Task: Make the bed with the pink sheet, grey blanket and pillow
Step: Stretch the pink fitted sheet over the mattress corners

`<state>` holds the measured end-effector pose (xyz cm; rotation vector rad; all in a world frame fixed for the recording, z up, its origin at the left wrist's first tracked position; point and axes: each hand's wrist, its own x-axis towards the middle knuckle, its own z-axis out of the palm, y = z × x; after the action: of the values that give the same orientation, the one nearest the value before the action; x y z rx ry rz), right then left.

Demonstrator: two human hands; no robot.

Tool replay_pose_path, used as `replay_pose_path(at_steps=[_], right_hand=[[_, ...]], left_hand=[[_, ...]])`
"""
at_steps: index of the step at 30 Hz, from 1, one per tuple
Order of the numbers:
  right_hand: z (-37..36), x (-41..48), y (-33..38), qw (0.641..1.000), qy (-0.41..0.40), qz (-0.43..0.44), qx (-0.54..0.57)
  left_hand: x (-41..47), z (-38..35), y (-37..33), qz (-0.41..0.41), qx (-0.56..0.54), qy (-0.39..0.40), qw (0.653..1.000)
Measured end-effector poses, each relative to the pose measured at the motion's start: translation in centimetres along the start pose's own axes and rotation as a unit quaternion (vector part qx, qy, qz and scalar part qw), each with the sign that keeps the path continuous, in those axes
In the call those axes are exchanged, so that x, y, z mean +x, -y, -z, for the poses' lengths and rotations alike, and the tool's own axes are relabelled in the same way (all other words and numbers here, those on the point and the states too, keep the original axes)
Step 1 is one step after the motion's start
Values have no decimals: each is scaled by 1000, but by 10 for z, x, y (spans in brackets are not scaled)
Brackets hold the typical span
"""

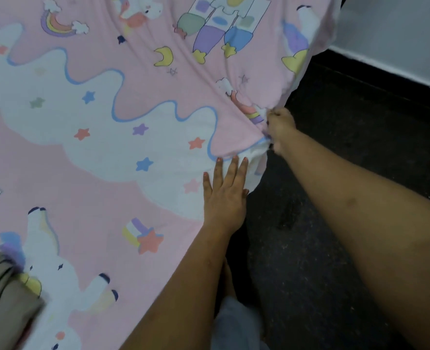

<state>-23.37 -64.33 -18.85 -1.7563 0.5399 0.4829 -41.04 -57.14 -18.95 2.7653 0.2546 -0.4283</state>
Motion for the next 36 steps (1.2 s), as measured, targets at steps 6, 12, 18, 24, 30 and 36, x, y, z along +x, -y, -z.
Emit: replay_pose_path(at_steps=[6, 12, 18, 24, 30, 36], right_hand=[[11, 31, 9, 981, -183, 48, 35], [35, 43, 1, 970, -196, 65, -126], [27, 61, -1, 976, -140, -13, -165], [43, 87, 26, 997, -52, -58, -10], [20, 109, 52, 995, -37, -68, 64], [22, 126, 53, 987, -128, 14, 94]], left_hand=[[38, 14, -4, -21, -55, -15, 998], [75, 28, -1, -31, -63, -15, 997], [108, 44, 5, -33, -25, 30, 999], [120, 47, -3, -22, -9, 38, 999], [130, 44, -9, -19, -3, 36, 999], [138, 50, -16, -19, -9, 39, 999]])
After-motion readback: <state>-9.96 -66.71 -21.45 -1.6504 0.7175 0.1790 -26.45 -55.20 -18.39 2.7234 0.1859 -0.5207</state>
